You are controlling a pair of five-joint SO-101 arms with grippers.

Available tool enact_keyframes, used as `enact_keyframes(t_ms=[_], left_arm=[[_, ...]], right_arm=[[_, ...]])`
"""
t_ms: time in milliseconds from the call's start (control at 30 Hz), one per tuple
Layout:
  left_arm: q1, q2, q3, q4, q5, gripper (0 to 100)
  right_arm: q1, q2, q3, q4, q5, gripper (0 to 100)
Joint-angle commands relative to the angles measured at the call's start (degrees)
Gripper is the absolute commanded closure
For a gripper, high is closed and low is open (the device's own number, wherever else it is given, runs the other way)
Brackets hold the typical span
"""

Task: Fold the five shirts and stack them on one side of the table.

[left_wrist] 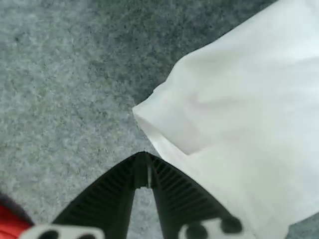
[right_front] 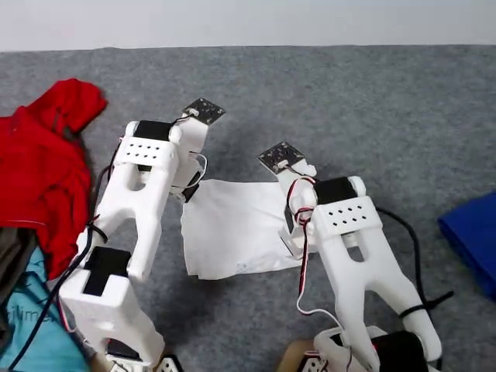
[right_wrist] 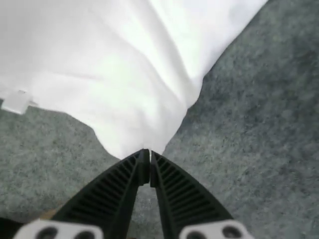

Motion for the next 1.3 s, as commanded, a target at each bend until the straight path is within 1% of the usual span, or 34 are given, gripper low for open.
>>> enact_keyframes(t_ms=[0, 133, 267, 400, 533, 733, 933, 1067, 1167, 1267], left_arm=[[0.4, -1.8, -1.9, 1.0, -0.9, 100], [0.4, -4.1, -1.9, 2.5, -0.9, 100], [0.4, -8.0, -1.6, 4.9, -0.9, 100], [0.5, -11.4, -1.5, 7.6, -0.9, 100], [0.4, -12.7, -1.5, 10.0, -0.9, 100], [0.0, -13.3, -1.6, 11.3, -0.9, 100], [-0.1, -13.3, -1.7, 11.4, -0.9, 100], [-1.5, -13.3, -1.8, 11.4, -0.9, 100], [-3.8, -13.3, -1.9, 11.4, -0.9, 100], [-6.2, -13.3, -1.9, 11.4, -1.0, 100]], right_arm=[[0.8, -2.3, -7.0, 4.3, -0.1, 99.0], [1.1, -1.6, -11.5, 3.6, -0.1, 99.0], [4.3, 0.6, -10.4, -6.6, -0.2, 99.0], [7.5, 6.9, -10.0, -15.5, -0.5, 99.0], [7.2, 13.5, -10.1, -21.1, -0.5, 99.0], [5.0, 20.6, -10.1, -27.8, -0.5, 99.0], [5.8, 29.8, -11.9, -38.2, 0.0, 99.0], [7.3, 37.6, -20.3, -37.8, 0.0, 99.0], [7.7, 41.5, -27.5, -34.4, 0.0, 99.0], [7.1, 42.2, -33.4, -28.6, -0.1, 99.0]])
